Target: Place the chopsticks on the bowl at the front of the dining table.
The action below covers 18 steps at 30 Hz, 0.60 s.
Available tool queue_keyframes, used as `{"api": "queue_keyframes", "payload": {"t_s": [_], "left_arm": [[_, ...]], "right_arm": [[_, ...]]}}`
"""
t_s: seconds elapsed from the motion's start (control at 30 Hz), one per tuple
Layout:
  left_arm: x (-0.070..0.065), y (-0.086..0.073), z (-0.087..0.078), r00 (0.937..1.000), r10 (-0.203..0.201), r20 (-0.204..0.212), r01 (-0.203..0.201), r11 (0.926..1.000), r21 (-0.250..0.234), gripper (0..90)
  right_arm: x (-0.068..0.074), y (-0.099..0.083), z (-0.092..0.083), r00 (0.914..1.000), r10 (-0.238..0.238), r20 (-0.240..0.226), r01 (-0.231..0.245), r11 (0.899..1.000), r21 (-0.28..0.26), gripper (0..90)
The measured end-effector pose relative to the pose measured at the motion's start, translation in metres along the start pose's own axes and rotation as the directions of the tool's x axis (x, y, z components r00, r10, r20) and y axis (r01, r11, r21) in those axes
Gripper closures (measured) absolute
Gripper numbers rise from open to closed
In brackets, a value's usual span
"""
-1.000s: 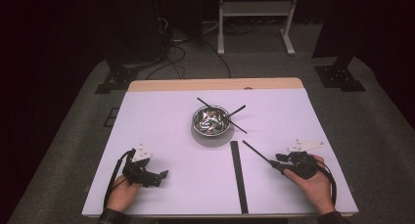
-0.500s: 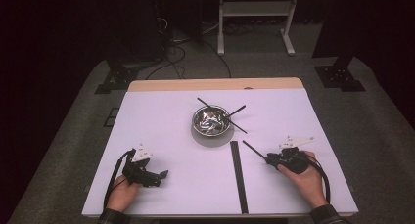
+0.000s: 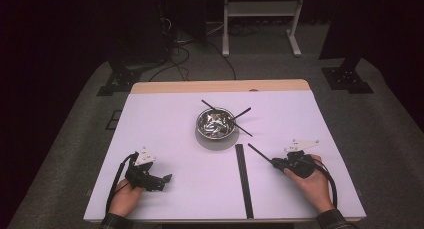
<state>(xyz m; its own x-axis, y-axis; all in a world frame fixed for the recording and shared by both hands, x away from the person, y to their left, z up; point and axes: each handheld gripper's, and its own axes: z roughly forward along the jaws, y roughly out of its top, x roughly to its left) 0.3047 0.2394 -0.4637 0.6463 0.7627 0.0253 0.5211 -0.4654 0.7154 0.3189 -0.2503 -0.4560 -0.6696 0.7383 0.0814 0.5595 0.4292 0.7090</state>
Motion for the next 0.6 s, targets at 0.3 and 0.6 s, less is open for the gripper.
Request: {"api": "queue_keyframes", "payload": {"t_s": [0.3, 0.6], "left_arm": [[0.0, 0.0, 0.0, 1.0, 0.0, 0.0, 0.0, 1.0, 0.0, 0.0], [0.0, 0.0, 0.0, 1.0, 0.0, 0.0, 0.0, 1.0, 0.0, 0.0]], "right_arm": [[0.0016, 0.0003, -0.0008, 0.9999, -0.01, 0.007, 0.01, 1.0, 0.004, 86.0], [0.0002, 0.0005, -0.0047, 1.0, 0.004, -0.007, -0.004, 1.0, -0.005, 86.0]]}}
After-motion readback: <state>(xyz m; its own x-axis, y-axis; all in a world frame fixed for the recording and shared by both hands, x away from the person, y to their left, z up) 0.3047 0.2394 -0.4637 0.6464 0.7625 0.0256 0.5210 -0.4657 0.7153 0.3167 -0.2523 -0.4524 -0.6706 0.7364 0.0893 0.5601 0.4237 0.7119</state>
